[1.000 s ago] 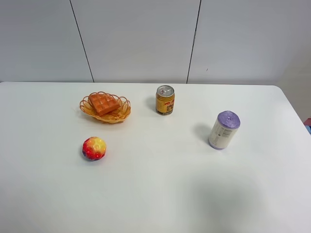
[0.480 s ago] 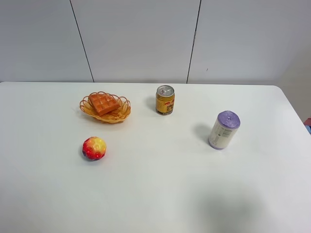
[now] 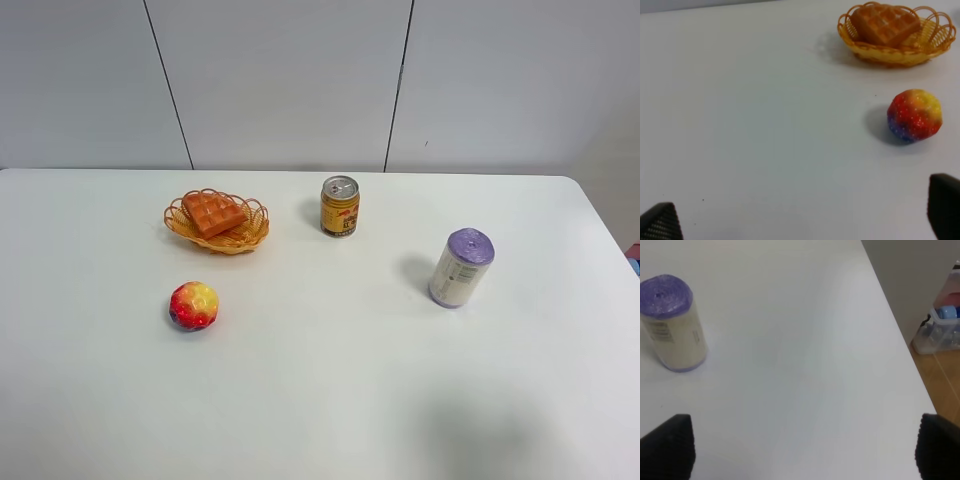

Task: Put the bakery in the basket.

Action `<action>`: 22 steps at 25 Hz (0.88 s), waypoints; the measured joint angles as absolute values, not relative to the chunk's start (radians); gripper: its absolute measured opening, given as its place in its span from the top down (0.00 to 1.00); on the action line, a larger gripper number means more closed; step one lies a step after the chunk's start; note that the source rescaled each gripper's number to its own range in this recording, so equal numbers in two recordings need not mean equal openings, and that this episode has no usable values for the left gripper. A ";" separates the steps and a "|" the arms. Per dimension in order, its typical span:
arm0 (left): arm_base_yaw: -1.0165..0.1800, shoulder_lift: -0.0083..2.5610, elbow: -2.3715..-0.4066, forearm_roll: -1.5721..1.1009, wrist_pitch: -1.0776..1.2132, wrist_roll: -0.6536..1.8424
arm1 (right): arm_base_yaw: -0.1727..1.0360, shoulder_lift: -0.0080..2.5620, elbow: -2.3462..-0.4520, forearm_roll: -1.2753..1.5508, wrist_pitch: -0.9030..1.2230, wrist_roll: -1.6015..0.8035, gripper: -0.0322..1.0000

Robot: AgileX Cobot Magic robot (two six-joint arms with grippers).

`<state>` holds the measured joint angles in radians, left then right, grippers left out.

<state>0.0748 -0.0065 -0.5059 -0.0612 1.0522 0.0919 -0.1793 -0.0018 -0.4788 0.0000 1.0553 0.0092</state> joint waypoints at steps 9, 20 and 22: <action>0.075 -0.006 -0.506 -0.061 1.052 0.092 | -0.179 -0.002 -0.479 0.000 1.055 0.009 0.08; 0.075 -0.006 -0.506 -0.061 1.052 0.092 | -0.179 -0.002 -0.479 0.000 1.055 0.009 0.08; 0.075 -0.006 -0.506 -0.061 1.052 0.092 | -0.179 -0.002 -0.479 0.000 1.055 0.009 0.08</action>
<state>0.0748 -0.0065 -0.5059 -0.0612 1.0522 0.0919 -0.1793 -0.0018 -0.4788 0.0000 1.0553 0.0092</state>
